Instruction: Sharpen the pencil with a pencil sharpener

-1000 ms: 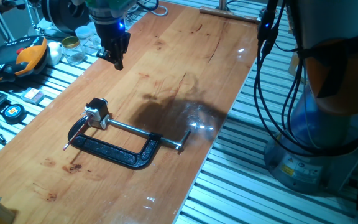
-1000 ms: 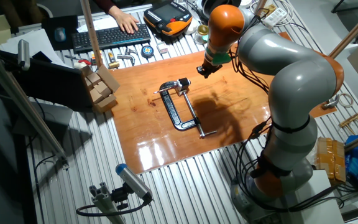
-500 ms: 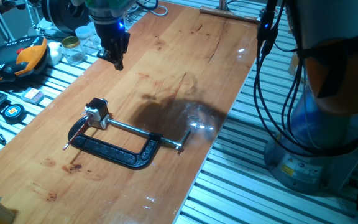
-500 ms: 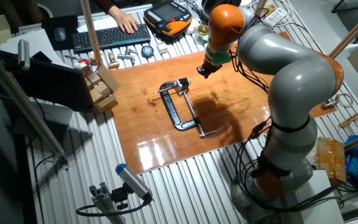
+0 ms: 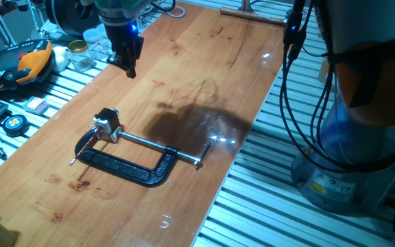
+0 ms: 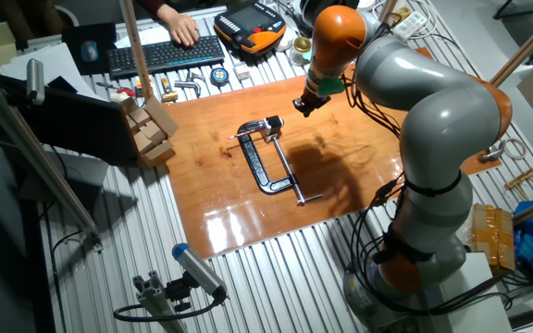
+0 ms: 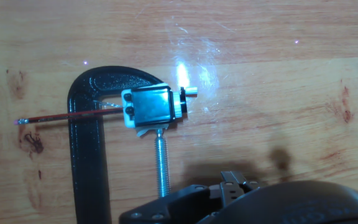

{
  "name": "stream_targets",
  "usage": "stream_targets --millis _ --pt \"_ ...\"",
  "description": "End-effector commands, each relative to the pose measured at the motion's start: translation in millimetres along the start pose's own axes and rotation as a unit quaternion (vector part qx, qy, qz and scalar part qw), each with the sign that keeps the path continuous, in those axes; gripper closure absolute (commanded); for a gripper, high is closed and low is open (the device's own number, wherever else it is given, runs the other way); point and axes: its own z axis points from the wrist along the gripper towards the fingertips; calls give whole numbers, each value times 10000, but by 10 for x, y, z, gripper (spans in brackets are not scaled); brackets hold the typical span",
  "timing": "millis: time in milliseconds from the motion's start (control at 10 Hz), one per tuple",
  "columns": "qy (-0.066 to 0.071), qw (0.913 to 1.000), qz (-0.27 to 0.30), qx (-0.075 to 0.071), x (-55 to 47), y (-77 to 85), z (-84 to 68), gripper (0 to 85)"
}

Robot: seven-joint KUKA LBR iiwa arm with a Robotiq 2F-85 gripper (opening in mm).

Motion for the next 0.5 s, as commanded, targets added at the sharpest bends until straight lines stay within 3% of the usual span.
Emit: stream_targets --millis 0,400 --pt "-3 10000 25 -23 7 2 1 850" --pt "12 10000 33 -23 7 -4 0 850"
